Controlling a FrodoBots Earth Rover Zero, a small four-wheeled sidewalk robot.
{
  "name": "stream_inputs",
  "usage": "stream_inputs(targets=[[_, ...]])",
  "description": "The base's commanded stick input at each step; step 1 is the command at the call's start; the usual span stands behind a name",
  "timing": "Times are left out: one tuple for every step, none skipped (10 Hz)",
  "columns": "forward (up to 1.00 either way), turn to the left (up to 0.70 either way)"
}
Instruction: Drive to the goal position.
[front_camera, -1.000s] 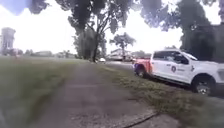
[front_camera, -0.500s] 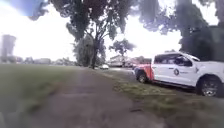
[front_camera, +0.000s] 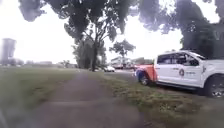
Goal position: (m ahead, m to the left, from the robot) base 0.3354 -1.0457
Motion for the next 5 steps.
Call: stream_inputs(targets=[[0.7,0.0],[0.7,0.0],[0.7,0.02],[0.7,0.35],[0.7,0.35]])
